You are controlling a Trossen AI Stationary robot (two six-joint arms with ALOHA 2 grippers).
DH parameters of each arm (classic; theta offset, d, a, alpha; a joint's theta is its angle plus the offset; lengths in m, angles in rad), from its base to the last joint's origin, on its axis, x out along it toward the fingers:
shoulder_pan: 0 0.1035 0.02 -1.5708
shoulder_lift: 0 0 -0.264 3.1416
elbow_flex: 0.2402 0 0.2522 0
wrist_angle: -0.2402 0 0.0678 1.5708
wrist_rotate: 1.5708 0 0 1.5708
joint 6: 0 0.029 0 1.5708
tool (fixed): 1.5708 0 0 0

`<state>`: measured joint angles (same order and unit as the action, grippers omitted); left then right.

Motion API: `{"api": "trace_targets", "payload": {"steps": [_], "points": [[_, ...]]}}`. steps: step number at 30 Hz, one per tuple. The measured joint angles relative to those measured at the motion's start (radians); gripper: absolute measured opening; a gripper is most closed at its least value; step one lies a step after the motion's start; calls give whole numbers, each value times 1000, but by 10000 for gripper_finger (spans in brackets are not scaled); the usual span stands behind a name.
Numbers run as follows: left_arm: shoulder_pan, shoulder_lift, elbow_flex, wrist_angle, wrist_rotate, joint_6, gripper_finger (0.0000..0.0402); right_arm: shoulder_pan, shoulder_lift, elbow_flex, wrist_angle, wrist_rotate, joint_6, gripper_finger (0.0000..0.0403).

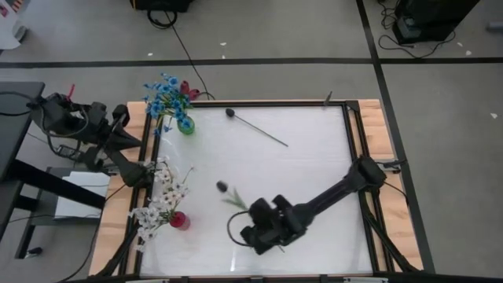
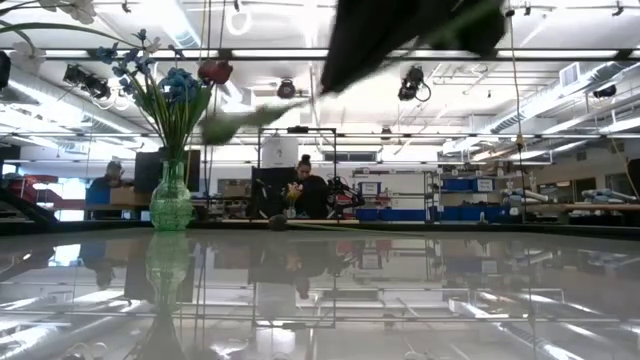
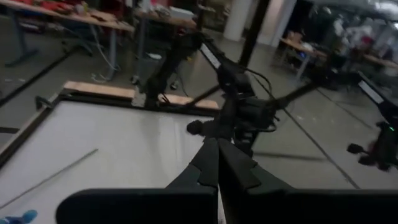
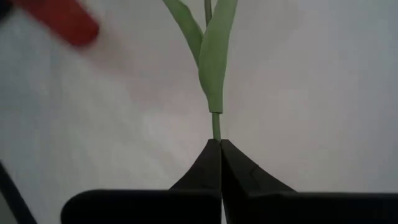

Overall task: Sort flowers into vase by color
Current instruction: Put the bottom black tulip into the red vase

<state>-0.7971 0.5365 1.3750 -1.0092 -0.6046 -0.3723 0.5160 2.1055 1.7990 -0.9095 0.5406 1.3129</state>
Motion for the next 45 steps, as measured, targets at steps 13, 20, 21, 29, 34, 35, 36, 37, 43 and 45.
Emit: {"api": "trace_targets", "payload": {"steps": [13, 20, 21, 29, 34, 35, 36, 37, 43, 45], "points": [[0, 87, 0, 124, -161, -67, 115, -10, -168, 1, 8, 397, -58, 0], [16, 232, -1, 195, -224, -63, 200, -70, -213, 1, 307, 438, -392, 0], [22, 249, -1, 218, -227, -57, 205, -79, -220, 1, 368, 437, -454, 0], [105, 333, -1, 343, -236, -53, 210, -144, -254, 2, 851, 326, -919, 0], [196, 387, -1, 402, -213, -47, 210, -188, -255, 2, 1012, 153, -1071, 0], [214, 400, -1, 420, -200, -27, 210, -198, -255, 2, 1020, 111, -1082, 0], [231, 414, -1, 446, -175, 0, 210, -207, -255, 2, 1028, 73, -1086, 0], [246, 427, -1, 477, -150, 32, 210, -217, -255, 2, 1035, 40, -1087, 0], [284, 476, -1, 614, -76, 145, 209, -248, -255, 2, 1061, -40, -1085, 0], [284, 475, -1, 637, -77, 149, 198, -251, -255, 2, 1070, -61, -1085, 0]]}}
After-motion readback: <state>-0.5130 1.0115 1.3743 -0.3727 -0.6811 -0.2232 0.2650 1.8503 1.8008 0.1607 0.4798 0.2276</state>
